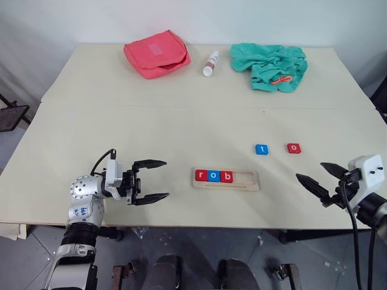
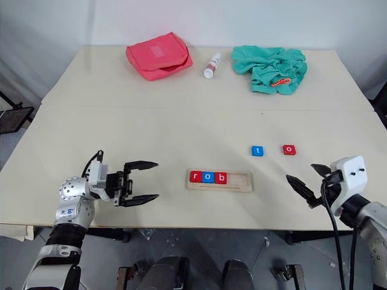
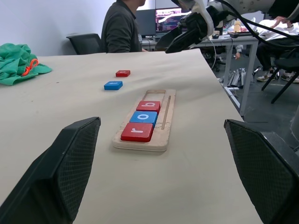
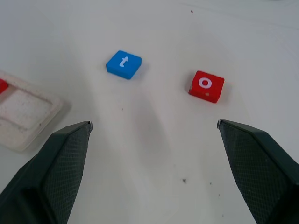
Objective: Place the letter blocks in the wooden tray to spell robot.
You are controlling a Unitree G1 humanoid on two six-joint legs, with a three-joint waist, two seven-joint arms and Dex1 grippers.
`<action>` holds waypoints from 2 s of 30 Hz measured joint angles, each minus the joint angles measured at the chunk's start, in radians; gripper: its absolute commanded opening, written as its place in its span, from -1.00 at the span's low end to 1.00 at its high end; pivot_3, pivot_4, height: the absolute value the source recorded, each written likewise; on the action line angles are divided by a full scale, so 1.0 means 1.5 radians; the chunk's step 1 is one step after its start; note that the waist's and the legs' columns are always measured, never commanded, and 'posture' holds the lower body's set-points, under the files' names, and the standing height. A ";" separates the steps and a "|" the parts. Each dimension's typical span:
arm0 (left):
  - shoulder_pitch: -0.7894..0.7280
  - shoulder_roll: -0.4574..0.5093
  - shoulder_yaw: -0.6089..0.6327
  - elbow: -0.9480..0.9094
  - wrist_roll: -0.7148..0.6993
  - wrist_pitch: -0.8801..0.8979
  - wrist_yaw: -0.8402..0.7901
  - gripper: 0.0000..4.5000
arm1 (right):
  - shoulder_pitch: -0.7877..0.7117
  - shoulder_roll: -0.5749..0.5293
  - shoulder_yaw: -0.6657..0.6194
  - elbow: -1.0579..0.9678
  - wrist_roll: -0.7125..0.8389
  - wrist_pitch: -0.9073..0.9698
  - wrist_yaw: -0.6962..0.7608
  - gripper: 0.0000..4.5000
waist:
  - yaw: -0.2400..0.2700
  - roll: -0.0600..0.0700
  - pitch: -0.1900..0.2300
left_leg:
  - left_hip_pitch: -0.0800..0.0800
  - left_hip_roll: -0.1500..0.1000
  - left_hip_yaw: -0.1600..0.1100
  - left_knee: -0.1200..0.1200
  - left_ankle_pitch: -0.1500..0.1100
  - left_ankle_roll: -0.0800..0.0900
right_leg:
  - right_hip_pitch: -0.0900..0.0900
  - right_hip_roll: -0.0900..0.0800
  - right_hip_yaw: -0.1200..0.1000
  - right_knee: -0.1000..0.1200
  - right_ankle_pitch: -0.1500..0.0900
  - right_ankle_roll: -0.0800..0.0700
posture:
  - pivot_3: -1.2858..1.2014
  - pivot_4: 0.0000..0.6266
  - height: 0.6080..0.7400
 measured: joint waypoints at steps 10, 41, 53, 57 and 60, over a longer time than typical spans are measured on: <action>0.033 0.006 0.008 -0.034 -0.007 0.000 0.000 1.00 | -0.211 -0.003 0.130 0.203 -0.077 0.005 -0.084 0.99 | -0.005 0.000 0.000 | 0.000 0.000 0.000 0.000 0.000 0.000 | 0.000 0.000 0.000 0.000 0.000 0.000 | 0.03 -0.52 1.00; 0.063 0.012 0.022 -0.079 -0.011 0.013 0.012 1.00 | -0.294 0.096 0.169 0.329 -0.134 -0.076 -0.226 -0.35 | -0.016 0.000 0.000 | -0.001 0.000 -0.001 -0.001 0.000 0.000 | -0.001 0.000 0.000 0.000 0.000 0.000 | 0.03 -0.52 1.00; 0.026 0.008 0.017 -0.026 -0.011 0.012 0.000 1.00 | -0.001 0.228 0.141 -0.108 -0.056 0.090 -0.339 -0.35 | -0.015 0.000 0.000 | 0.000 0.000 -0.001 -0.002 0.000 0.000 | -0.001 0.001 0.001 0.001 0.000 0.000 | 0.03 -0.52 1.00; 0.013 0.008 0.016 -0.024 -0.011 0.013 0.000 1.00 | 0.014 0.245 0.144 -0.111 -0.048 0.093 -0.348 -0.35 | -0.016 0.000 0.000 | 0.000 0.000 0.000 -0.001 0.000 0.000 | -0.001 0.000 0.002 0.001 0.000 0.000 | 0.03 -0.52 1.00; 0.013 0.008 0.016 -0.024 -0.011 0.014 0.000 1.00 | 0.011 0.245 0.144 -0.103 -0.048 0.082 -0.347 -0.19 | -0.016 0.000 0.000 | 0.000 0.000 0.000 -0.001 0.000 0.000 | -0.001 0.001 0.001 0.001 0.000 0.000 | 0.03 -0.52 1.00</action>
